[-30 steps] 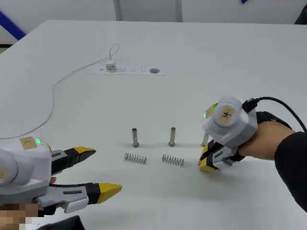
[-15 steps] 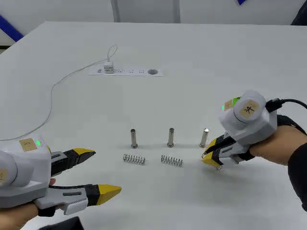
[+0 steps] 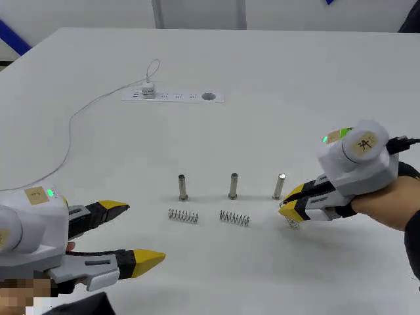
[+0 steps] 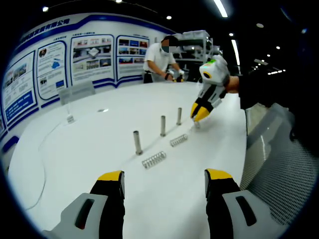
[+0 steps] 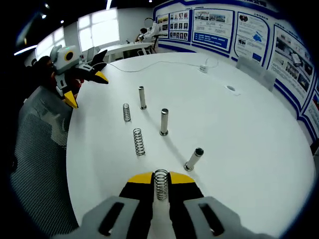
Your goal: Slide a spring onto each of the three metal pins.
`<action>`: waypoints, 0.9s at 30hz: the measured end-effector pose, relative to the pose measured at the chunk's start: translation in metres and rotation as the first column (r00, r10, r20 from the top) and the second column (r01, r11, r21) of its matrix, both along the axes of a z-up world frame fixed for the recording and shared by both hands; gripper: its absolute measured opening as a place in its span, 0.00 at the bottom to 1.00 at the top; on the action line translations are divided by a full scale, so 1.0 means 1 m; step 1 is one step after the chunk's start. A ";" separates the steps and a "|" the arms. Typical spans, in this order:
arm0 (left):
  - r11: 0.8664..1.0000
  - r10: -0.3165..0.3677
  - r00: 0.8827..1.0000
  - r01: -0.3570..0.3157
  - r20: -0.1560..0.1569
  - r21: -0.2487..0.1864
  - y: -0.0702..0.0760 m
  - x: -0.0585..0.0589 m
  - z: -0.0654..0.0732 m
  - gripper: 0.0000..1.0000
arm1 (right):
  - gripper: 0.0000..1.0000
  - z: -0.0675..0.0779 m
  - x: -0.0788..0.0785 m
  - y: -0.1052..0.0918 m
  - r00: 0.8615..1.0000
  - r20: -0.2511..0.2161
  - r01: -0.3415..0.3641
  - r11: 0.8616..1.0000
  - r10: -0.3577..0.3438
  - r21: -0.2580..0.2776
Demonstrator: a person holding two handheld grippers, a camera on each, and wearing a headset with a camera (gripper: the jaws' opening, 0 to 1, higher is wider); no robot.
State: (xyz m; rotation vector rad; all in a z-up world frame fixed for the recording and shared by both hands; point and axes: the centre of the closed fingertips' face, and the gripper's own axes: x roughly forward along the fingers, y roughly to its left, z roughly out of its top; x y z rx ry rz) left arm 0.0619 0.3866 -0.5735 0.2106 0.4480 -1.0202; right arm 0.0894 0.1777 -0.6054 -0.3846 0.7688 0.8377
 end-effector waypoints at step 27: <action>1.000 -0.001 1.000 0.001 -0.002 0.003 0.000 -0.001 -0.001 0.67 | 0.12 0.060 0.018 0.009 0.985 0.146 0.060 0.971 -0.096 0.231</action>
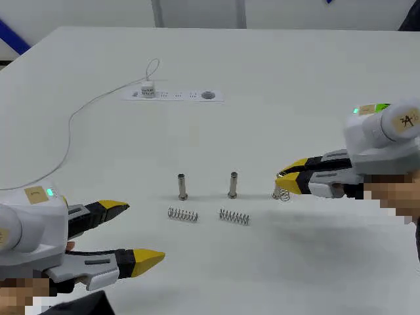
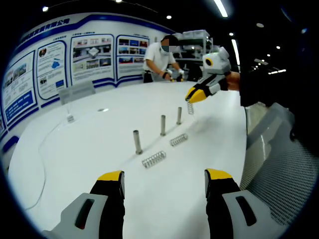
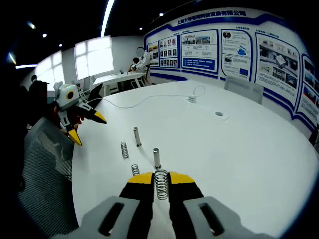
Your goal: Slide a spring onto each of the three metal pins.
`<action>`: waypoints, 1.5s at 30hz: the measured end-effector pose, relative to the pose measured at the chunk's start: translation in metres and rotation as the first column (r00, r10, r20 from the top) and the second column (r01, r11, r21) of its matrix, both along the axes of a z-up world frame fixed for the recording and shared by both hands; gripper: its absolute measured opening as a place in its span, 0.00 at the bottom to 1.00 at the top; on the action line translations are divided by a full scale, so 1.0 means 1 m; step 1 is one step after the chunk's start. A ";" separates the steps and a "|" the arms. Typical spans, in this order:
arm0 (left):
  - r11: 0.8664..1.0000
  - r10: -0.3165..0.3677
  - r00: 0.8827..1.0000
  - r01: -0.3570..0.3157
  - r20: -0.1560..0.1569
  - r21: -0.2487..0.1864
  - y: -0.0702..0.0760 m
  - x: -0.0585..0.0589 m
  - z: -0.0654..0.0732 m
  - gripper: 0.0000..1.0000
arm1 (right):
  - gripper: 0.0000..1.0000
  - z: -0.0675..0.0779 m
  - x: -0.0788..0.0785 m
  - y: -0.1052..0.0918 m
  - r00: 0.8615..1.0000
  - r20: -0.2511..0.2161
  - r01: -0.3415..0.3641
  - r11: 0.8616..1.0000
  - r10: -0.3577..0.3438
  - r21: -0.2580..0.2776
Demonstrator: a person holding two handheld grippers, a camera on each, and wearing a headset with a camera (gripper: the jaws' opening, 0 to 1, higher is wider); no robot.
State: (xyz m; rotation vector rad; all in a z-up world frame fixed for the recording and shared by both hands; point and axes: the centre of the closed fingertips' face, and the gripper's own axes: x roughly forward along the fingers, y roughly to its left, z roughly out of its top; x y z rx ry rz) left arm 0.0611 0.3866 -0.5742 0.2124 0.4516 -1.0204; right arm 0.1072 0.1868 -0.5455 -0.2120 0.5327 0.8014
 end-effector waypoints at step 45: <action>1.000 0.003 1.000 -0.003 -0.006 0.004 0.001 0.000 -0.002 0.66 | 0.12 -0.014 0.035 -0.020 0.984 0.059 0.158 0.973 -0.170 0.170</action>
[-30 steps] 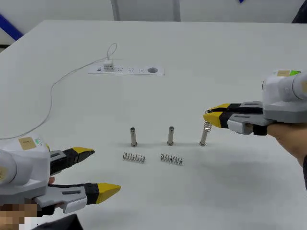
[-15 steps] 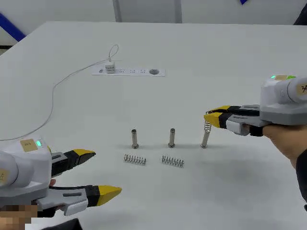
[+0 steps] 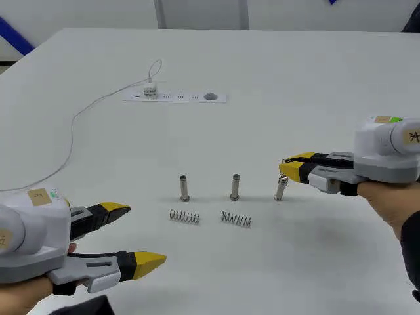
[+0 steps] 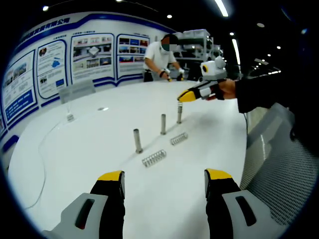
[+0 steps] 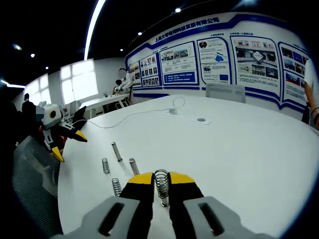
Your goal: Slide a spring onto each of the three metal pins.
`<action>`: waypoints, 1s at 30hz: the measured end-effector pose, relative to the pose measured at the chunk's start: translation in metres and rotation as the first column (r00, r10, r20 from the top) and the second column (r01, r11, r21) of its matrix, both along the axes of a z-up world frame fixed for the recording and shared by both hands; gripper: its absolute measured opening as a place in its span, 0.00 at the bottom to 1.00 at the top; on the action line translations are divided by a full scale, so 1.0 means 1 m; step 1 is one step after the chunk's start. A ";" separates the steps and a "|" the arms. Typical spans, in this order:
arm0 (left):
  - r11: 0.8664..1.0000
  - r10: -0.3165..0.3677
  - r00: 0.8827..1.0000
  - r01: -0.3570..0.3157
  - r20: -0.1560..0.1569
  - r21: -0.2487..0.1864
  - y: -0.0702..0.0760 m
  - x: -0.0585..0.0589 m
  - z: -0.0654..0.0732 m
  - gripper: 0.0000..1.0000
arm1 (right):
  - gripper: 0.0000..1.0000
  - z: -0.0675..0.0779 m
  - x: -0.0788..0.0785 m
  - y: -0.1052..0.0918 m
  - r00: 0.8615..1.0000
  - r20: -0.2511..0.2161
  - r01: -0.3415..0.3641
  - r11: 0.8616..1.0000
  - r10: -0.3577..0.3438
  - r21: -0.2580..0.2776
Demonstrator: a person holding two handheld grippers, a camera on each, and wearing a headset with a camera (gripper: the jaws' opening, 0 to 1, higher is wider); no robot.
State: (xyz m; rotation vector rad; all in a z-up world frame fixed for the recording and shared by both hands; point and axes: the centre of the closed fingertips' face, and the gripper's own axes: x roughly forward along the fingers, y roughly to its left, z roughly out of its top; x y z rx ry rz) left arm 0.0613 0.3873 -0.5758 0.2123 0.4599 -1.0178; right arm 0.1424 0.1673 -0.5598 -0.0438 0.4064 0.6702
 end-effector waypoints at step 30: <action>1.000 0.007 1.000 -0.007 -0.003 0.002 0.001 0.001 -0.001 0.66 | 0.12 -0.032 -0.002 -0.001 0.997 -0.071 -0.014 0.992 0.005 -0.125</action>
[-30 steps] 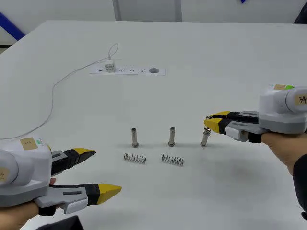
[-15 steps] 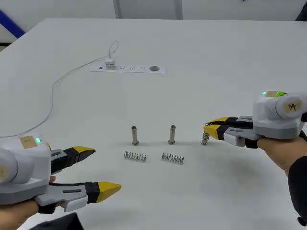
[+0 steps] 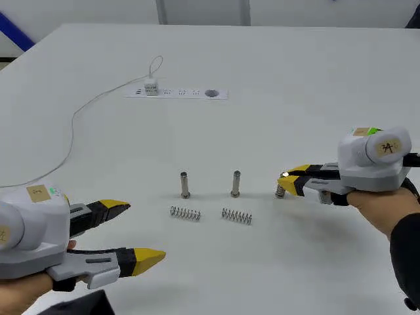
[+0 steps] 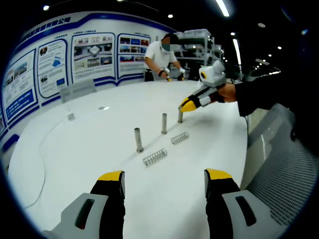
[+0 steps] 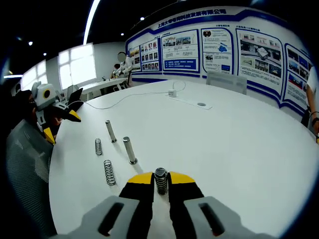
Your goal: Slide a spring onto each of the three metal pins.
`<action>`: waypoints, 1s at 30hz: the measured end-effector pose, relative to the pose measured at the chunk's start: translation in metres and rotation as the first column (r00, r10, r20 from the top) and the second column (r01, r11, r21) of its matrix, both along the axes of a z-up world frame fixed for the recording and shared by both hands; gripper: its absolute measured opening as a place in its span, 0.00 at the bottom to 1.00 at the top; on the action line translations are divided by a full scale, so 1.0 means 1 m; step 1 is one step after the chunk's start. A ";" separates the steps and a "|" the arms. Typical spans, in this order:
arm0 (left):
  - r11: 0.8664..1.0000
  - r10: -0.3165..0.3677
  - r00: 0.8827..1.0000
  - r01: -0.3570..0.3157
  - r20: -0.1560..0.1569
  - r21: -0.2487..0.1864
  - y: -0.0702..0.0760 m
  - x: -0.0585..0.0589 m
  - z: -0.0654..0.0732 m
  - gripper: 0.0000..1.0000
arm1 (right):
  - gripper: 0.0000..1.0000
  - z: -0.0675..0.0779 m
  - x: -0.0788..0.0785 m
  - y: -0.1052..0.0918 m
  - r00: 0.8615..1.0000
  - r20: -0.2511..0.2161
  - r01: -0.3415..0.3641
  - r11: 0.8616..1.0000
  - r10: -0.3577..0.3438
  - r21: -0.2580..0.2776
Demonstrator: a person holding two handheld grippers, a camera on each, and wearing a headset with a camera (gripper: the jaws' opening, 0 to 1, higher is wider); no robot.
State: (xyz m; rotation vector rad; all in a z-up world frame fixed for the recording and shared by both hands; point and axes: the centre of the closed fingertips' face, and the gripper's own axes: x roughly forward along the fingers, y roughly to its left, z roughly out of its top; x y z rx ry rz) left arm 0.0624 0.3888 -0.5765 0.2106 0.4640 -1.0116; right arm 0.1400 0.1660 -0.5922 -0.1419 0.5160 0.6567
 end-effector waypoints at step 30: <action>1.000 -0.005 1.000 0.005 0.003 -0.006 -0.002 -0.001 0.001 0.66 | 0.14 -0.012 -0.034 0.022 0.993 -0.089 -0.074 0.997 0.072 -0.018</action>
